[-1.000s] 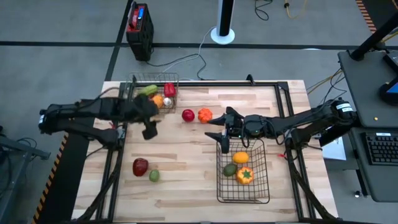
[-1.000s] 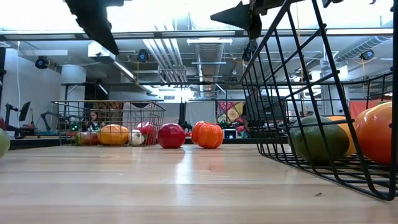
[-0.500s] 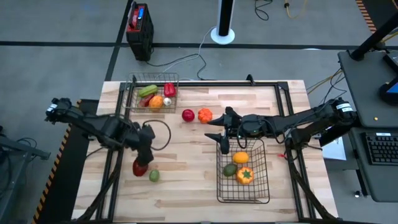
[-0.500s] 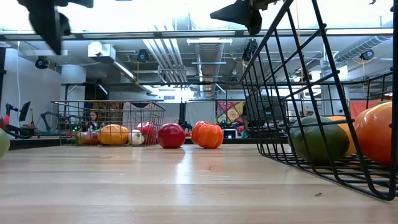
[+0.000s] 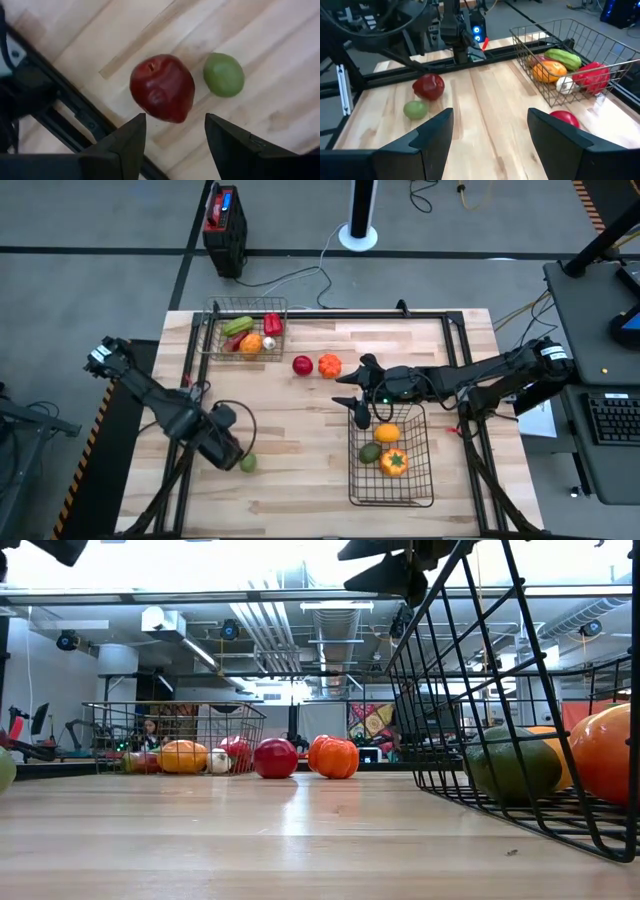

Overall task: Sort produce into baskets
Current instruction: Put the red apple into the black wire basket

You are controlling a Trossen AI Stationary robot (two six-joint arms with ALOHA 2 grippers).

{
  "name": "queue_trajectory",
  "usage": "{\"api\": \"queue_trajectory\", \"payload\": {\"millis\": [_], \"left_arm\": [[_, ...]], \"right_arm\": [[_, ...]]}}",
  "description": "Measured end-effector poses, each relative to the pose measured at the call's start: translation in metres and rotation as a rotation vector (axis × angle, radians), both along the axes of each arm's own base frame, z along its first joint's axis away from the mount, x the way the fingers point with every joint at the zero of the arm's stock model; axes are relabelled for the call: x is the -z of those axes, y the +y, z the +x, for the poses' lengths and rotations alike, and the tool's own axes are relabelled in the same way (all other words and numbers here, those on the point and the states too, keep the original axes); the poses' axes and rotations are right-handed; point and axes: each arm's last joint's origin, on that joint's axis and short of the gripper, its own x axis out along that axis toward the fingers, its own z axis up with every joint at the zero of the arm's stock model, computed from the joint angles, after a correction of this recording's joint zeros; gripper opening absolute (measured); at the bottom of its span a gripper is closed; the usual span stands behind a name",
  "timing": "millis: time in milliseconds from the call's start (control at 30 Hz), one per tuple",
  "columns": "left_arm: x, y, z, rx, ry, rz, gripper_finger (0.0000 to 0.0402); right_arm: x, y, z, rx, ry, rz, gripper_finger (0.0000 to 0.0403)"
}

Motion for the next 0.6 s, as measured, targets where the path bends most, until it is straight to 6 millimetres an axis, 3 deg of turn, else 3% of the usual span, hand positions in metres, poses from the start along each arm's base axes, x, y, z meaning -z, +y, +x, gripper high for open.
{"api": "queue_trajectory", "payload": {"millis": [300, 600], "left_arm": [[0.023, -0.015, 0.013, -0.111, 0.08, 0.086, 0.0193], [0.04, -0.027, 0.017, -0.127, 0.15, 0.13, 0.0278]], "right_arm": [[0.001, 0.001, 0.0, -0.059, 0.014, -0.005, 0.0243], [0.001, 0.003, 0.0, -0.106, 0.016, -0.005, 0.0242]]}}
